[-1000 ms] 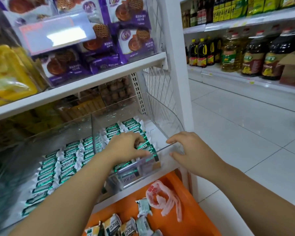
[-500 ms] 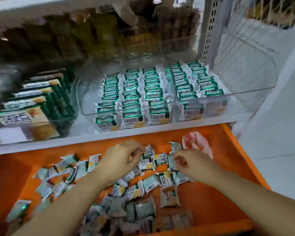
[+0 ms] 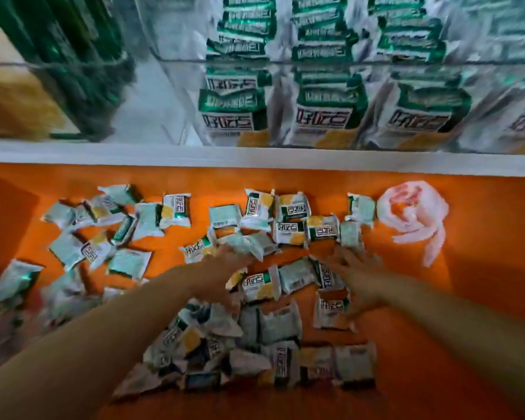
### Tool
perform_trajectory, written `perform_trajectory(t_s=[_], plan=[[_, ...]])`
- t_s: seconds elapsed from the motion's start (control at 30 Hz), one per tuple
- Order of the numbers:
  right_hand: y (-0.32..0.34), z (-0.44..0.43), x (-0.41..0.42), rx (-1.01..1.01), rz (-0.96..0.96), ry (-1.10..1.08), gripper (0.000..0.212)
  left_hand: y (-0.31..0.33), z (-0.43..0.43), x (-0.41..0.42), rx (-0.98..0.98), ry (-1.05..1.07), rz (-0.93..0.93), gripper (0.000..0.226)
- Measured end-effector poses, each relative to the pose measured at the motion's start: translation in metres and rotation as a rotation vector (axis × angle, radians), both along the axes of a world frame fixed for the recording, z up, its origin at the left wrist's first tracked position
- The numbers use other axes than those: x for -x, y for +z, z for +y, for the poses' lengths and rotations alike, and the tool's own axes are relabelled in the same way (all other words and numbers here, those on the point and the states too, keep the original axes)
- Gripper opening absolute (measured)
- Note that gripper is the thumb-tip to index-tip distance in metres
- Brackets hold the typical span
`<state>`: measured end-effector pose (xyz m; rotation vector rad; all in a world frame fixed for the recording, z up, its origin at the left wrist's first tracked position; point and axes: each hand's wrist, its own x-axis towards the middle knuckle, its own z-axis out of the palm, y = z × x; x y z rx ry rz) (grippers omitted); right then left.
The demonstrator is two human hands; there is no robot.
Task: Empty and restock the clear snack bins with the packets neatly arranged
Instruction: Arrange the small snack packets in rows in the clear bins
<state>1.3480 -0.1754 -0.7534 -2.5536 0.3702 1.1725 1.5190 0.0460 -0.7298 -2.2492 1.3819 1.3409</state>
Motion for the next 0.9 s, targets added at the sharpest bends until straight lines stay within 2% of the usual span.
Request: perform_trajectory(t_s=[0.1,0.17,0.3,0.4,0.5,0.57,0.63,0.8,0.9], plan=[[-0.003,0.002,-0.003,0.137,0.095,0.146,0.129,-0.011,0.0,-0.007,-0.087,0.052,0.004,0.111],[-0.005,0.009,-0.001,0.169,0.016,0.168,0.129,-0.018,0.003,-0.006,-0.061,0.117,0.051,0.115],[-0.019,0.021,0.016,0.083,-0.141,0.048,0.122,-0.03,0.013,0.009,0.021,0.188,0.125,0.11],[-0.021,0.028,0.023,0.05,-0.173,0.002,0.126,-0.031,0.023,0.01,0.048,0.184,0.148,0.113],[-0.019,0.034,0.02,0.037,-0.133,0.027,0.128,-0.022,0.027,-0.002,-0.077,0.147,0.202,0.118],[-0.018,0.039,0.017,0.047,-0.125,0.052,0.124,-0.019,0.026,-0.005,-0.18,0.088,0.195,0.122],[-0.021,0.042,0.016,0.043,-0.136,0.021,0.117,-0.02,0.023,0.0,-0.203,0.061,0.169,0.118],[-0.024,0.048,0.023,0.007,-0.227,-0.039,0.089,-0.035,0.029,0.013,-0.058,0.079,0.156,0.113],[-0.023,0.05,0.025,-0.021,-0.226,0.024,0.085,-0.038,0.032,0.017,-0.027,0.111,0.218,0.109]])
